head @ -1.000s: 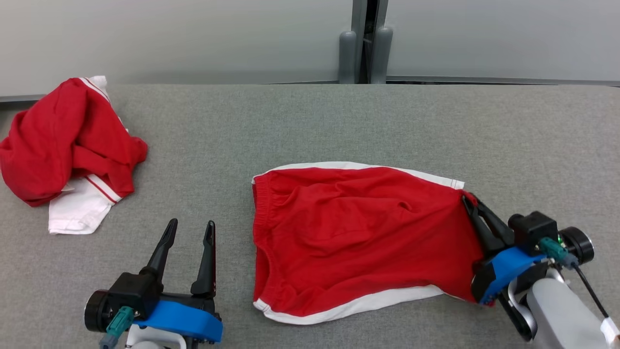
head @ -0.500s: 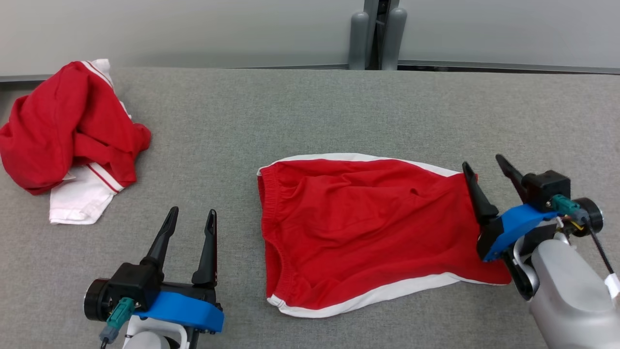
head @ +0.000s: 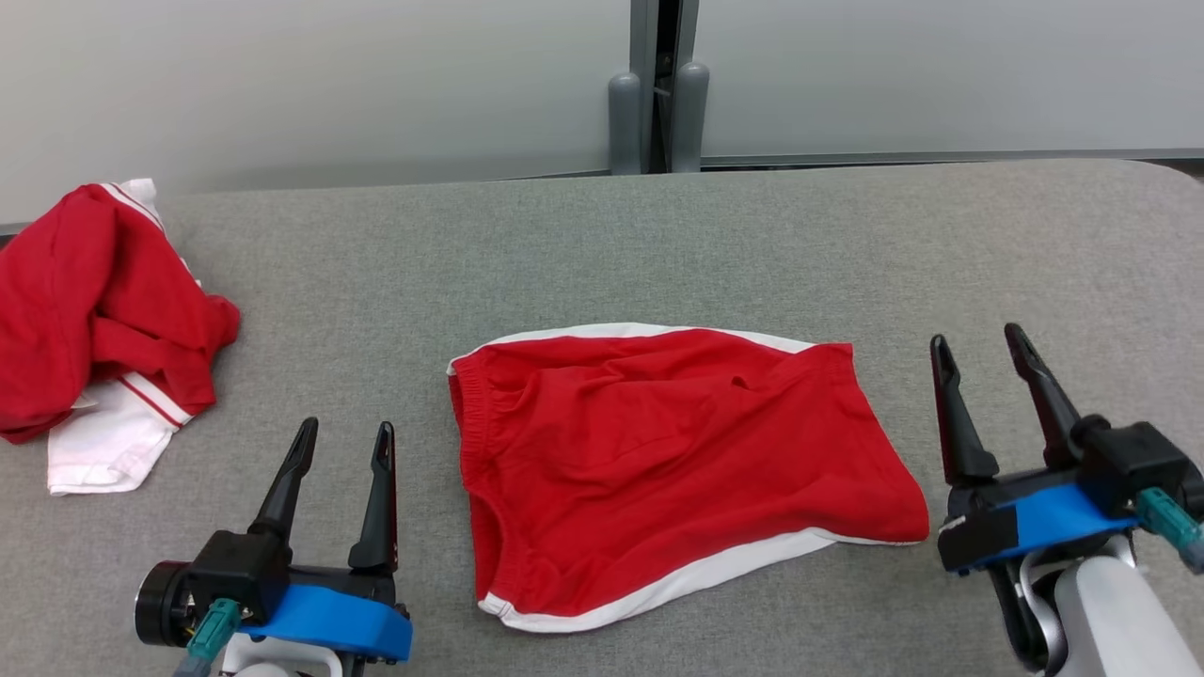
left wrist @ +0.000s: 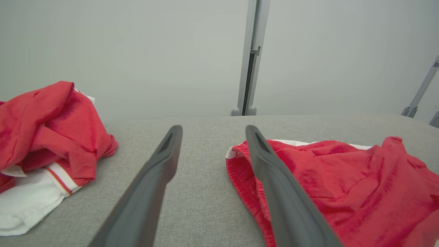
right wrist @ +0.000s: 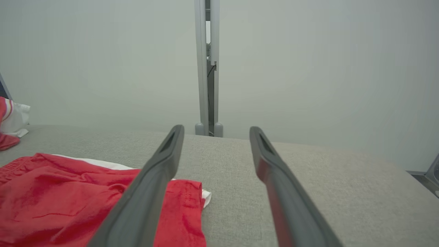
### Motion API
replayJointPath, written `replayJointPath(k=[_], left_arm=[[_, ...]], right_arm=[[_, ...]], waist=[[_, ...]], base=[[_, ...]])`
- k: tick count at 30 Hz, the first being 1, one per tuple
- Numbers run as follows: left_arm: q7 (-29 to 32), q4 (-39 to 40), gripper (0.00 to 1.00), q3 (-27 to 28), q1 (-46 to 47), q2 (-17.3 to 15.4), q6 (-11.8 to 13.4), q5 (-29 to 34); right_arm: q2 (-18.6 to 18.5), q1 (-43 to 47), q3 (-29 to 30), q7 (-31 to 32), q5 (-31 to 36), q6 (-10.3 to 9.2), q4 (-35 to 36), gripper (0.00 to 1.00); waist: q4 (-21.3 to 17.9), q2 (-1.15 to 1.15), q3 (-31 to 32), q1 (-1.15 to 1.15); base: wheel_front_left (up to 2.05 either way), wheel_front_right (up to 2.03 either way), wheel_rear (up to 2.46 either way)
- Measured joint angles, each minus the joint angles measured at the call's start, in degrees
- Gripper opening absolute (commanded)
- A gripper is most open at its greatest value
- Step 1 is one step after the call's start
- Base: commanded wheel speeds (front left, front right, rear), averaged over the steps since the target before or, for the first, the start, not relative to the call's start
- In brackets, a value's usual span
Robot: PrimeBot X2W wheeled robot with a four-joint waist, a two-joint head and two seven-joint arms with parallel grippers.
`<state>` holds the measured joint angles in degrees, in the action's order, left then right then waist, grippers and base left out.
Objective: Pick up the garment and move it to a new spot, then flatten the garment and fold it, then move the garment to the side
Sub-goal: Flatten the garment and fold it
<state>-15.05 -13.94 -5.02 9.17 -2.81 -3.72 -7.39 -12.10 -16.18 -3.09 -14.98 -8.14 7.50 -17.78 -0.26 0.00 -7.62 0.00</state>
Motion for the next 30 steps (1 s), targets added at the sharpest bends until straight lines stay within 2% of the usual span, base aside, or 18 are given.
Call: replayJointPath(k=[5, 12, 18, 30], left_arm=[[-0.01, 0.85, 1.00, 0.75, -1.15, 0.01, 0.01, 0.66], [0.00, 2.23, 1.00, 1.64, -3.19, 0.01, 0.11, 1.59], [0.00, 2.96, 1.00, 2.23, -5.13, 0.01, 0.49, 2.50], [-0.01, 3.64, 1.00, 2.46, -6.99, 0.01, 1.11, 3.35]], right_arm=[[2.41, 5.65, 0.18, 0.00, 1.08, 0.00, 5.23, 1.00], [4.69, 12.72, -0.13, 0.00, 2.26, 0.00, 9.11, 1.00], [5.99, 16.30, 0.18, 0.00, 3.01, 0.00, 9.17, 1.00], [6.64, 17.61, 1.57, -0.01, 3.96, 0.00, 7.30, 1.00]], waist=[[-1.08, 0.00, 1.16, 0.00], [-1.88, 0.00, 3.02, 0.00], [-2.20, 0.00, 4.60, -0.01], [-1.74, 0.00, 6.12, 0.00]], base=[[0.00, 0.00, 0.00], [0.00, 0.00, 0.00], [0.00, 0.00, 0.00], [0.00, 0.00, 0.00]])
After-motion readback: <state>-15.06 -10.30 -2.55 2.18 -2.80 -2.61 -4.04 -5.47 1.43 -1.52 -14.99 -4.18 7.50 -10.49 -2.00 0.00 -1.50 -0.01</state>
